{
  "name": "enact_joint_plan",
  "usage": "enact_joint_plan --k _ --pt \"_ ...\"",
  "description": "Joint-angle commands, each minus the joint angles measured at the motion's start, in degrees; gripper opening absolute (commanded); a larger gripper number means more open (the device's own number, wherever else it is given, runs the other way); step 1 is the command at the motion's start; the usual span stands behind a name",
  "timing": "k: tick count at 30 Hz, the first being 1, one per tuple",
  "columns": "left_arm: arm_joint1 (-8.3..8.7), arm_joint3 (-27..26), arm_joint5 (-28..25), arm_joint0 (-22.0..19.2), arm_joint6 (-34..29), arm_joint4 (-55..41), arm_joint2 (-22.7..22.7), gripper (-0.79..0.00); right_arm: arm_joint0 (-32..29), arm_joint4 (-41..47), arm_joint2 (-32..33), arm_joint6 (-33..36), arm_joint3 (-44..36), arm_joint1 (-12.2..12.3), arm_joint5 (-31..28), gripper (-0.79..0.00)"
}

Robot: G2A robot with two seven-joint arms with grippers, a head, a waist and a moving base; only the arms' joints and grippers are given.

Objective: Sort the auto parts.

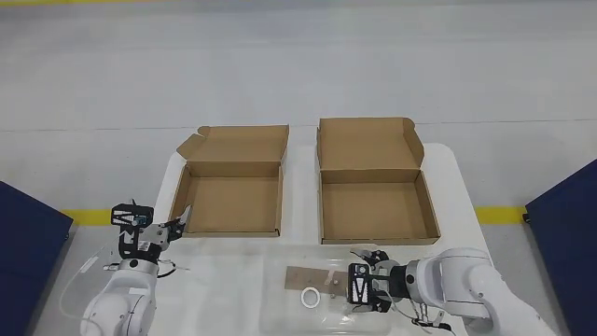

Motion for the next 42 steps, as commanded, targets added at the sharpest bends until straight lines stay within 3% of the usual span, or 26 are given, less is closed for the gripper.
enact_joint_plan --k 1,12,30,42 --pt "0.00 0.00 0.00 0.00 0.00 0.00 0.00 0.000 0.06 -0.25 -0.26 0.09 0.09 0.18 -0.55 0.000" --pt "0.00 0.00 0.00 0.00 0.00 0.00 0.00 0.000 4.48 -1.13 -8.38 3.70 1.62 3.68 2.16 0.000" --pt "0.00 0.00 0.00 0.00 0.00 0.00 0.00 0.000 4.75 -3.44 -9.31 3.79 1.82 3.81 2.26 0.000" --pt "0.00 0.00 0.00 0.00 0.00 0.00 0.00 0.000 8.89 -1.47 -15.56 5.72 2.16 6.39 4.18 0.000"
